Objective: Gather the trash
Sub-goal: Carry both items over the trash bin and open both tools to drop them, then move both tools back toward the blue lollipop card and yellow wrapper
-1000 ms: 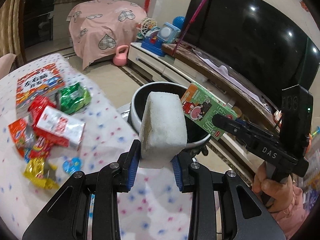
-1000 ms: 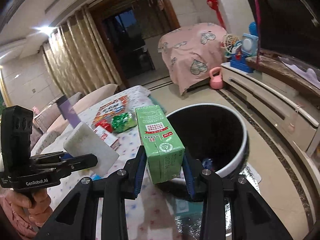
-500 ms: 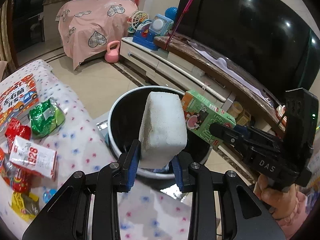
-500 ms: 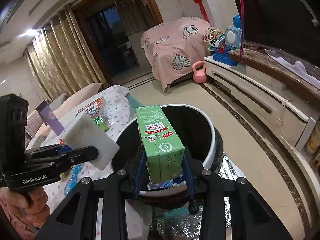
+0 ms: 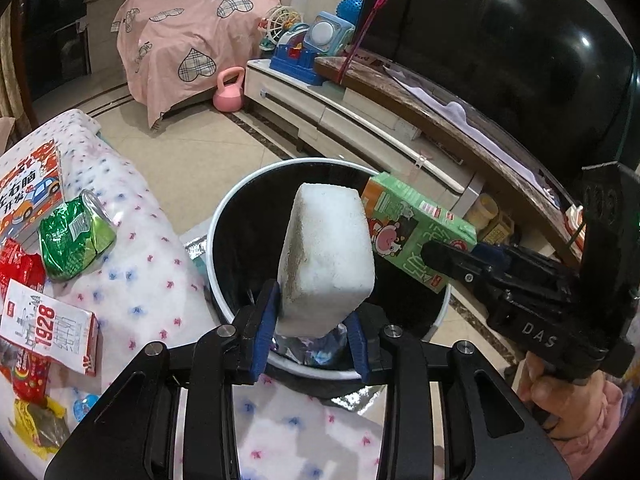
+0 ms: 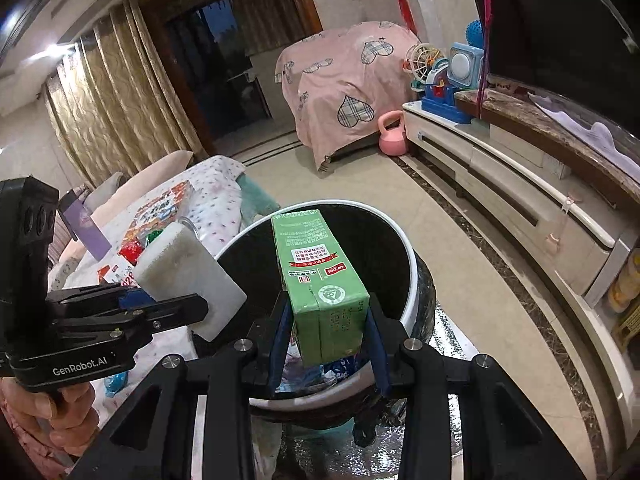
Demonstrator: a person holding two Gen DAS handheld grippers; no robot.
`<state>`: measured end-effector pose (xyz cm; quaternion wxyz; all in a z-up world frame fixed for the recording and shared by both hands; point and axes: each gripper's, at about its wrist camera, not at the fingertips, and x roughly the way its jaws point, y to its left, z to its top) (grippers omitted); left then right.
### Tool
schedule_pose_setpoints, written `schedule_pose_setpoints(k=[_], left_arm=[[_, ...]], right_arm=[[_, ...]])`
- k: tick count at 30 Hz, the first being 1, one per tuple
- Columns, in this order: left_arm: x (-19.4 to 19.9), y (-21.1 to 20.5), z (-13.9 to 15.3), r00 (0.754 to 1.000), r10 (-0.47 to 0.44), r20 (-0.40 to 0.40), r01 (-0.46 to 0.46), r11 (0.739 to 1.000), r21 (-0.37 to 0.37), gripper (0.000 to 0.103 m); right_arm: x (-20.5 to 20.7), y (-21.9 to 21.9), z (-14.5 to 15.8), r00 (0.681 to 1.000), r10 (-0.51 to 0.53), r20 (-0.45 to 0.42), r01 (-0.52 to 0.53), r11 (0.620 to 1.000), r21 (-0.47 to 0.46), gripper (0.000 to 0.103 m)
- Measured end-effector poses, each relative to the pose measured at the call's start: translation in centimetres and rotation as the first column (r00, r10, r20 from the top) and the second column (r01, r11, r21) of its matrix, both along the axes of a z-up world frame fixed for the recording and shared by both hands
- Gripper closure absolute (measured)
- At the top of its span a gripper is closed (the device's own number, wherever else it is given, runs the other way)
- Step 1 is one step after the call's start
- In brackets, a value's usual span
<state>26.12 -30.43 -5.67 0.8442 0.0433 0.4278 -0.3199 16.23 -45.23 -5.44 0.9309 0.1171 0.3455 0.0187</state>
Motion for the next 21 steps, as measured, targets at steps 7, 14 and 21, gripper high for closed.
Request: schedule_pose_setpoints(k=[7, 14, 21], left_arm=[[-0.2, 1.4, 0.6, 0.999, 0.03, 0.015, -0.029, 0.999, -0.04, 0.031], [-2.5, 5.0, 0.8, 0.996, 0.078, 0.044, -0.075, 0.995, -0.06, 0.03], [-5.8, 10.0, 0.6, 0.983, 0.167, 0.078, -0.161, 0.984, -0.074, 0.028]], right_arm=[[0.8, -0.9, -0.9, 1.0, -0.019, -0.019, 0.019, 0.999, 0.031, 0.055], [-1.3, 0.0, -0.2, 0.999, -0.036, 0.035, 0.033, 0.996, 0.085, 0.033], [-4.5, 3.0, 0.7, 0.992, -0.054, 0.117, 0.037, 0.989, 0.145, 0.008]])
